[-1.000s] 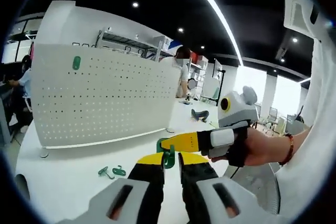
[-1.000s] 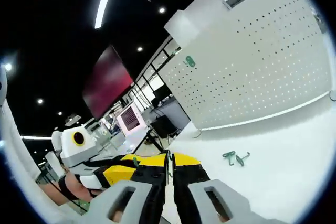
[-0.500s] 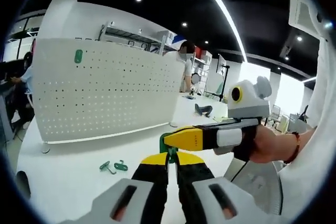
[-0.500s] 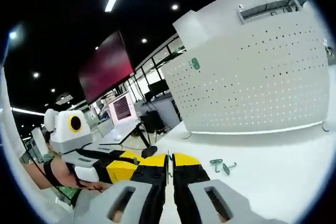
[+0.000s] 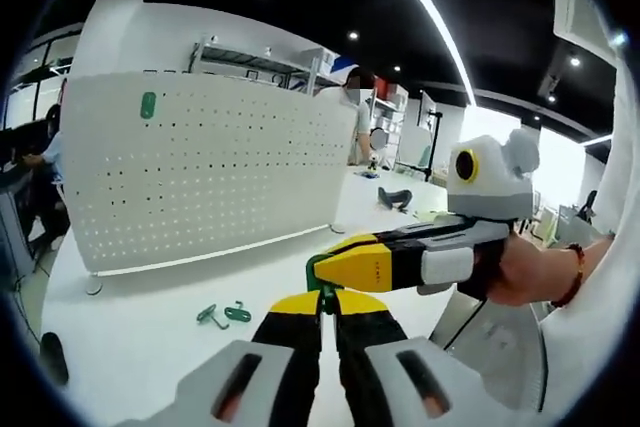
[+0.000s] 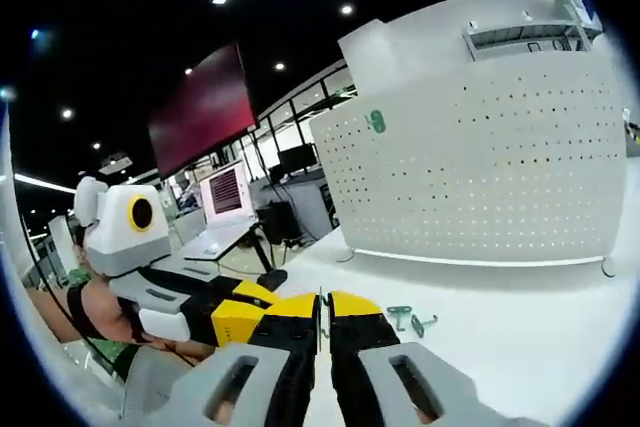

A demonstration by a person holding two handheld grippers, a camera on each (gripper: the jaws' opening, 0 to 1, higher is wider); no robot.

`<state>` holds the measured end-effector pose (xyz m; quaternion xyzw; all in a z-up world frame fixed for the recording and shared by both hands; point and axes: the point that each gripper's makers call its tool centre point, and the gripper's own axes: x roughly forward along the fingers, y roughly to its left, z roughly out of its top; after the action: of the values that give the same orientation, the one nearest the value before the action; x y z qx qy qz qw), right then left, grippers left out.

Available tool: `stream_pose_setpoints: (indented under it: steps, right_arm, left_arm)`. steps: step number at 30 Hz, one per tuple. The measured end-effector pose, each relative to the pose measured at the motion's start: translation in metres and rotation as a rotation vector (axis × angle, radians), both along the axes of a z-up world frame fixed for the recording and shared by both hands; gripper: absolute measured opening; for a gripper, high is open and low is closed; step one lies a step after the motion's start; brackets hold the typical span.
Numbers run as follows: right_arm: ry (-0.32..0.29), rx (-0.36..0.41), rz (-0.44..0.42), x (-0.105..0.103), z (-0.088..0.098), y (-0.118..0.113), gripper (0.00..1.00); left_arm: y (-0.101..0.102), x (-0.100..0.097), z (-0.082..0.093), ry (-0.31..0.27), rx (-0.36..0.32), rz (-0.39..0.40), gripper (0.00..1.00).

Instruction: Insert the hook assembly into the mounting plate slot until the hook locks in place.

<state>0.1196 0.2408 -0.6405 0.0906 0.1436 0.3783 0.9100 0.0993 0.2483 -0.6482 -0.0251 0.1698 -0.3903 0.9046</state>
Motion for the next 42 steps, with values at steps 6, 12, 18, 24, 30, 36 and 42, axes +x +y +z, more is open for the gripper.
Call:
stream_pose_setpoints:
  steps: [6, 12, 18, 24, 30, 36, 42]
  right_arm:
    - [-0.013, -0.025, 0.003, 0.000, 0.001, 0.001, 0.02]
    - [-0.032, -0.033, 0.013, 0.002, 0.006, 0.002, 0.02]
    - [-0.044, -0.037, 0.030, 0.004, 0.008, 0.004, 0.03]
    - [-0.055, -0.044, 0.047, 0.008, 0.011, 0.005, 0.08]
    - [-0.064, -0.014, 0.047, 0.011, 0.017, 0.004, 0.12]
    - [-0.072, 0.001, 0.053, 0.010, 0.018, 0.003, 0.20]
    - [-0.089, -0.007, 0.046, 0.008, 0.017, -0.003, 0.26]
  left_arm:
    - [0.000, 0.000, 0.000, -0.023, 0.032, -0.005, 0.04]
    - [0.002, 0.002, 0.005, -0.056, 0.028, 0.011, 0.03]
    - [0.003, 0.004, 0.008, -0.063, 0.026, 0.015, 0.02]
    - [0.007, 0.009, 0.013, -0.055, -0.015, 0.041, 0.02]
    - [0.009, 0.012, 0.014, -0.062, -0.015, 0.049, 0.02]
    - [0.016, 0.017, 0.014, -0.060, -0.025, 0.082, 0.02]
    - [0.026, 0.025, 0.018, -0.073, -0.029, 0.136, 0.02]
